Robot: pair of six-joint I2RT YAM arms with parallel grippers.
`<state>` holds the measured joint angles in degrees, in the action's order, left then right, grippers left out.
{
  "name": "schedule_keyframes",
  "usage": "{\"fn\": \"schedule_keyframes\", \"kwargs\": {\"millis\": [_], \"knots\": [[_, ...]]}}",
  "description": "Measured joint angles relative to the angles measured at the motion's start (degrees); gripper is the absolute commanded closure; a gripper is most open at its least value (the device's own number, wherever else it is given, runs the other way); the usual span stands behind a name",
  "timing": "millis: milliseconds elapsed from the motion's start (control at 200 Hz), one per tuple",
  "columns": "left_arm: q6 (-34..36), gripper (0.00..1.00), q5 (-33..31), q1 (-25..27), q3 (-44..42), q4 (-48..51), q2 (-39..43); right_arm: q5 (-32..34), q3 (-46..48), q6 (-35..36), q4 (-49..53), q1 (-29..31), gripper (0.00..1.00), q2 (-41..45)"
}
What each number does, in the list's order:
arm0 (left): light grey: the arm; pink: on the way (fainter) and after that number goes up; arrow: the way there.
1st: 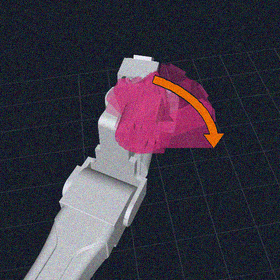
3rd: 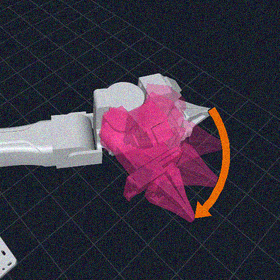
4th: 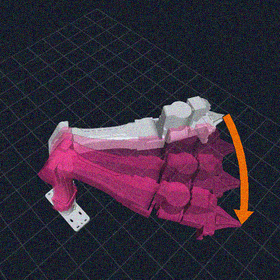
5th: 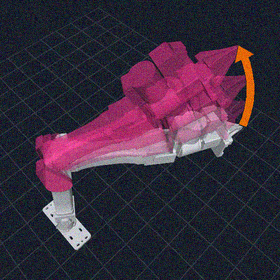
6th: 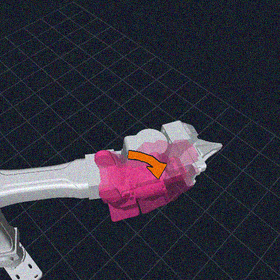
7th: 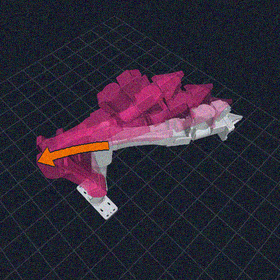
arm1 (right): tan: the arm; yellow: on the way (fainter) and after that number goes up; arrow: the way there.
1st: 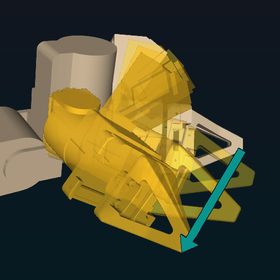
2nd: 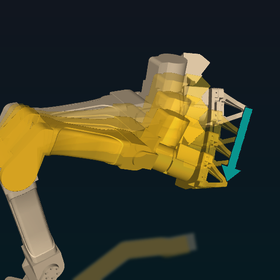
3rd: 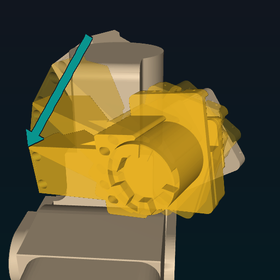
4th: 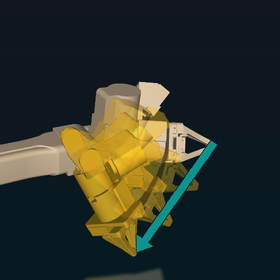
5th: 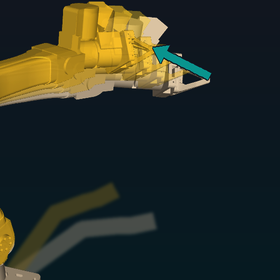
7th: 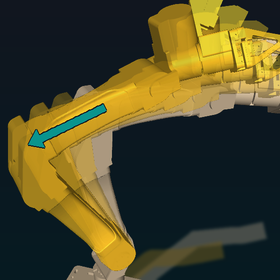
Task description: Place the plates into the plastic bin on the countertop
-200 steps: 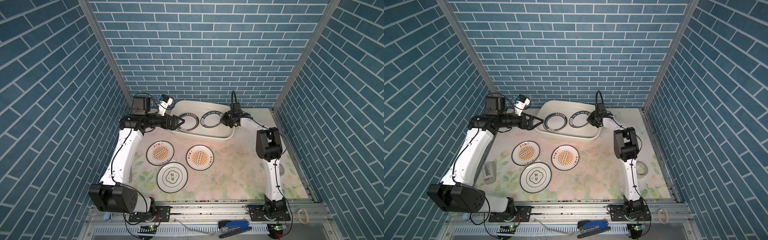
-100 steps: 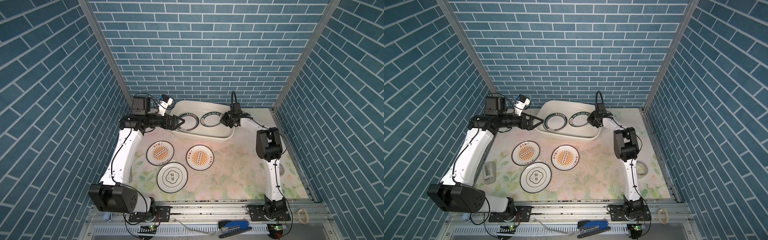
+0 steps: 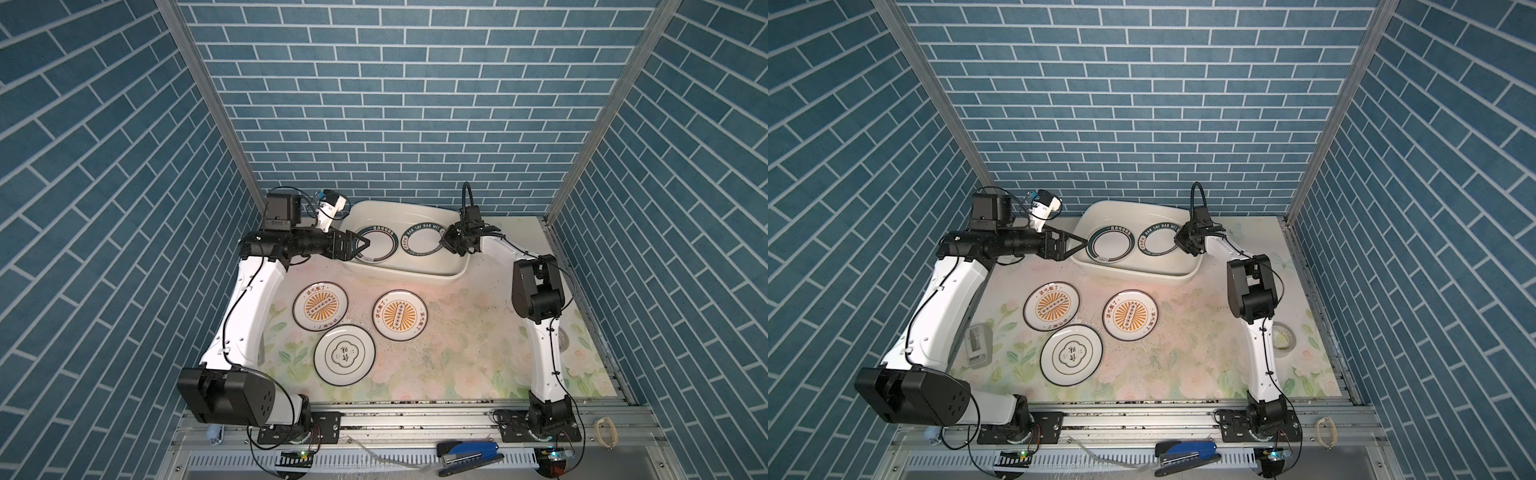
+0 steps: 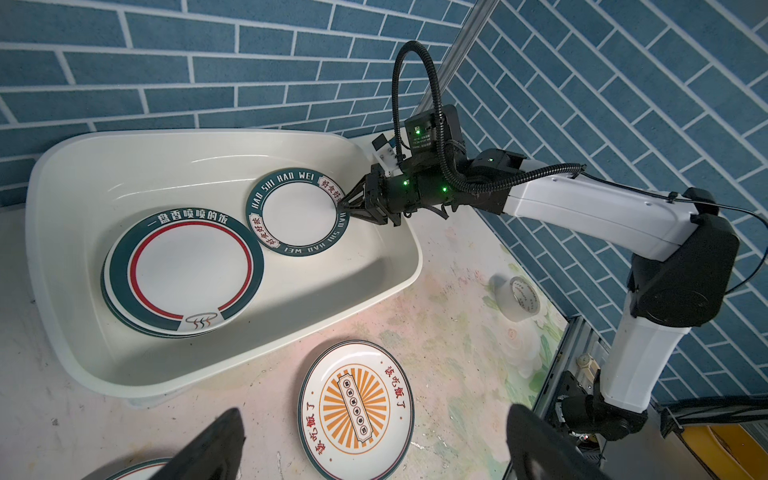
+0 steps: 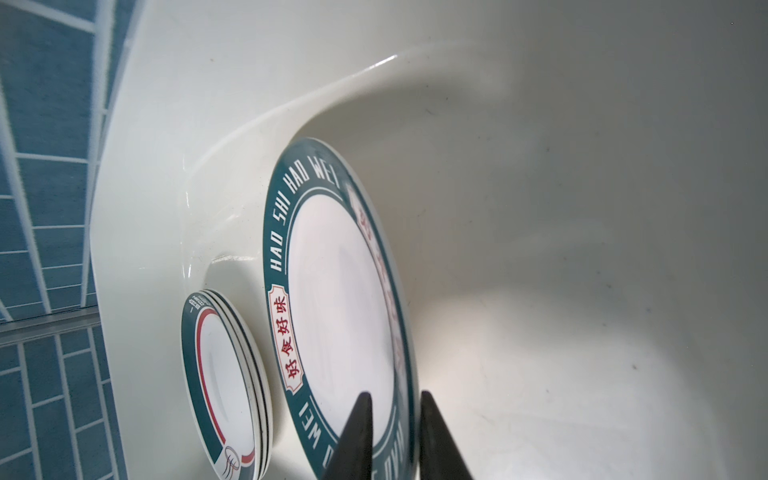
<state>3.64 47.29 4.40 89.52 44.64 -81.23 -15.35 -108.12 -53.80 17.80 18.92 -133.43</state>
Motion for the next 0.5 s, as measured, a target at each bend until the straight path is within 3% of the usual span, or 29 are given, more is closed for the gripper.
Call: {"fn": "schedule_keyframes", "kwargs": {"millis": [500], "knots": [[-0.26, 0.00, 0.52, 0.00, -0.26, -0.46, 0.00, 0.85, 1.42, 0.00, 1.07, 0.17, 0.76, 1.22]]}}
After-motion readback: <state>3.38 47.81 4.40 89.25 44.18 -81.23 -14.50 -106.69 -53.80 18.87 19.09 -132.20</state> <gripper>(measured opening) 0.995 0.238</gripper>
